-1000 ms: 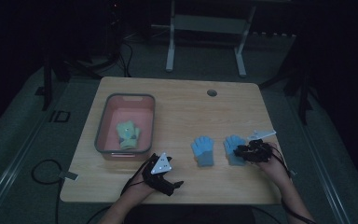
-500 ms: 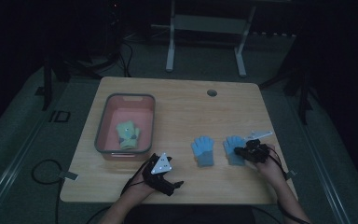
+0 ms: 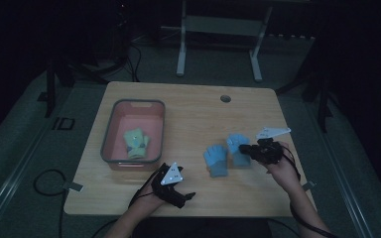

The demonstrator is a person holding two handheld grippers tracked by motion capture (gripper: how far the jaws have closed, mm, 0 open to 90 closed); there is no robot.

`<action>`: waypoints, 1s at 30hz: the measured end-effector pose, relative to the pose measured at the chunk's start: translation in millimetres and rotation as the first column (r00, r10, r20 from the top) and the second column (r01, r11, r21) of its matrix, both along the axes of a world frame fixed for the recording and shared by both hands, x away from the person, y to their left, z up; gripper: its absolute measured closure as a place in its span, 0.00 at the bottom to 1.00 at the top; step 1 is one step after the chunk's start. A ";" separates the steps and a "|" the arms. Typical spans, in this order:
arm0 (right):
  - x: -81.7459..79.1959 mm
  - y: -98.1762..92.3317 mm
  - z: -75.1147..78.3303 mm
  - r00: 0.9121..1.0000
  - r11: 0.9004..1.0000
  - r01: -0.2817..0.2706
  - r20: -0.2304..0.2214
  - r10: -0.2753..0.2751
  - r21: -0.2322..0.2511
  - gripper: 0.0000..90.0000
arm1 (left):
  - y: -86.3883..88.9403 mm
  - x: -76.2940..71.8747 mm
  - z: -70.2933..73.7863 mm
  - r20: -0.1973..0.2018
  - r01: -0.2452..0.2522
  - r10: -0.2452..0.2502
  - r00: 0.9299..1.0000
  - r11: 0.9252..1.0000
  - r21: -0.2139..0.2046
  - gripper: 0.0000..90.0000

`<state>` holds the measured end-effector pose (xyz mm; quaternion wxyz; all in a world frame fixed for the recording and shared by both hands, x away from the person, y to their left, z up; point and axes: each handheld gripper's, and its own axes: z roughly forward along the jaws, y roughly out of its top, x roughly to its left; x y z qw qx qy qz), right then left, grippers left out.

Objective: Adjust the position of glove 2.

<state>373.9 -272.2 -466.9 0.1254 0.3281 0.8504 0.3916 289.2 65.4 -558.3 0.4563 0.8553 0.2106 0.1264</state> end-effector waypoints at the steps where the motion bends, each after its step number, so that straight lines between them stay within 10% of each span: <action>1: 0.1 5.2 0.5 1.000 1.000 -0.017 0.002 0.017 0.002 0.96 | 0.1 0.1 0.0 0.000 0.000 0.000 1.000 1.000 0.000 0.02; 13: 3.5 57.1 -15.8 0.992 0.992 -0.122 -0.044 0.121 -0.033 0.96 | 0.8 -0.2 0.1 0.008 -0.006 0.006 1.000 1.000 -0.005 0.02; 30: 13.4 65.1 -57.9 0.987 0.989 -0.112 -0.130 0.100 -0.092 0.93 | 0.1 -0.1 -0.1 0.010 -0.011 0.011 1.000 1.000 0.001 0.02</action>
